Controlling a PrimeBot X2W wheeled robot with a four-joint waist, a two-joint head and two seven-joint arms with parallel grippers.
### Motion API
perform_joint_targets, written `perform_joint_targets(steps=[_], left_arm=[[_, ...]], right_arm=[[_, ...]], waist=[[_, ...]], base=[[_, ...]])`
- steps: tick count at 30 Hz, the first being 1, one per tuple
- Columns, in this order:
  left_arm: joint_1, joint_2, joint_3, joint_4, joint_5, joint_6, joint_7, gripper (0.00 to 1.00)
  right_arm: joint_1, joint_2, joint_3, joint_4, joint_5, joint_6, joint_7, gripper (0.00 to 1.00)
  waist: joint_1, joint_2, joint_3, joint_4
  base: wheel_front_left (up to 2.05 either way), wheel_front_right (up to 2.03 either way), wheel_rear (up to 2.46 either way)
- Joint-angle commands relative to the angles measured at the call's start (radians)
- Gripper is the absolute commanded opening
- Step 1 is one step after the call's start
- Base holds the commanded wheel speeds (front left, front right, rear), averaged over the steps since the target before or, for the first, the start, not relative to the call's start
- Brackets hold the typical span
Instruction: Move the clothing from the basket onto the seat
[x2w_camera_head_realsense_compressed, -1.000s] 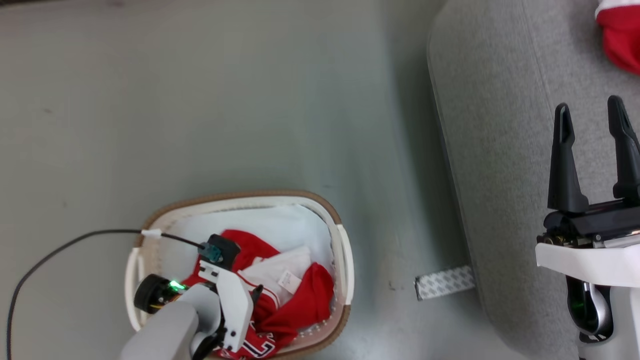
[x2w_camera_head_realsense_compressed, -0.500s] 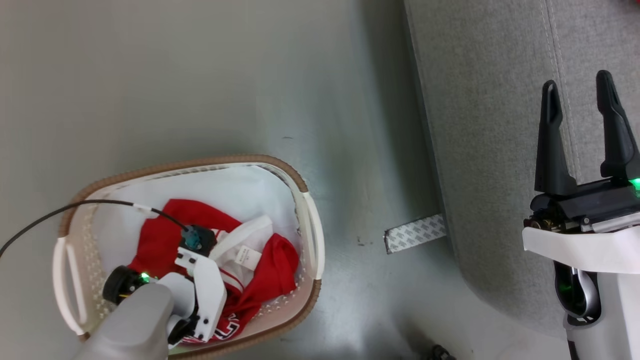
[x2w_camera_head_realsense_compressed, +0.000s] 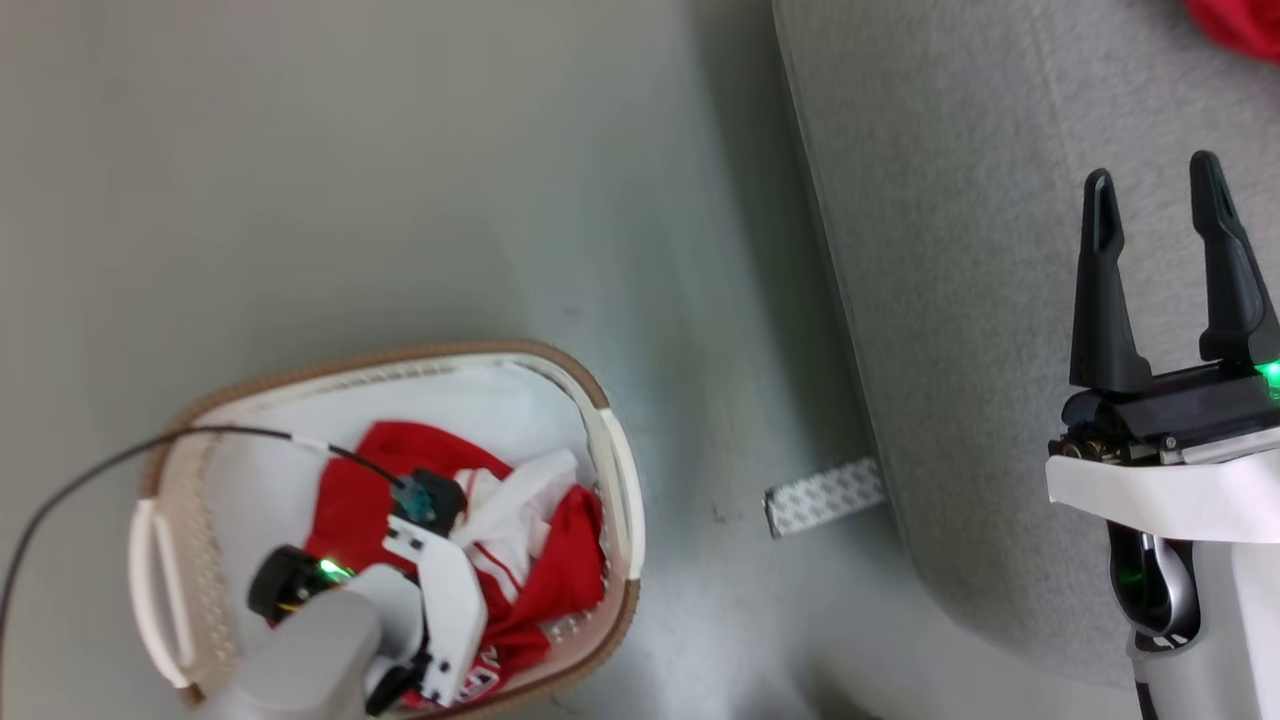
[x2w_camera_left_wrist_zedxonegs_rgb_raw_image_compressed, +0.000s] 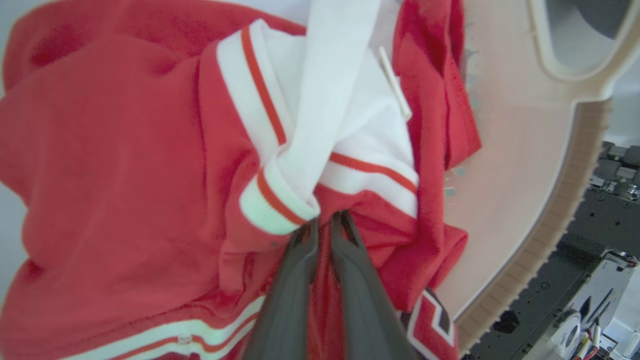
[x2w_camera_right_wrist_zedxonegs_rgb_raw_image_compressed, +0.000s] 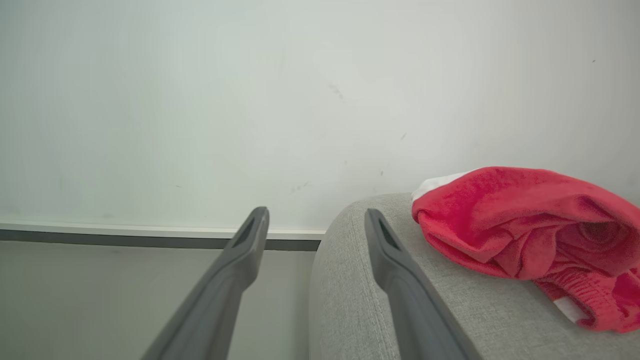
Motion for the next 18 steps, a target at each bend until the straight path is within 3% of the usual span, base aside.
perform_joint_targets(steps=[1, 18], left_arm=[[0.02, -0.009, -0.011, -0.008, -0.03, -0.002, -0.032, 0.0], [0.119, -0.063, -0.072, -0.134, -0.169, -0.003, -0.307, 0.0]], right_arm=[[0.014, 0.002, -0.007, 0.008, -0.007, -0.003, -0.003, 1.0], [0.141, -0.056, -0.04, 0.054, 0.018, -0.003, 0.014, 1.0]], waist=[[-0.0001, 0.0, -0.076, 0.032], [-0.0001, 0.0, -0.468, 0.189]], base=[[0.0, 0.0, 0.0], [0.0, 0.0, 0.0]])
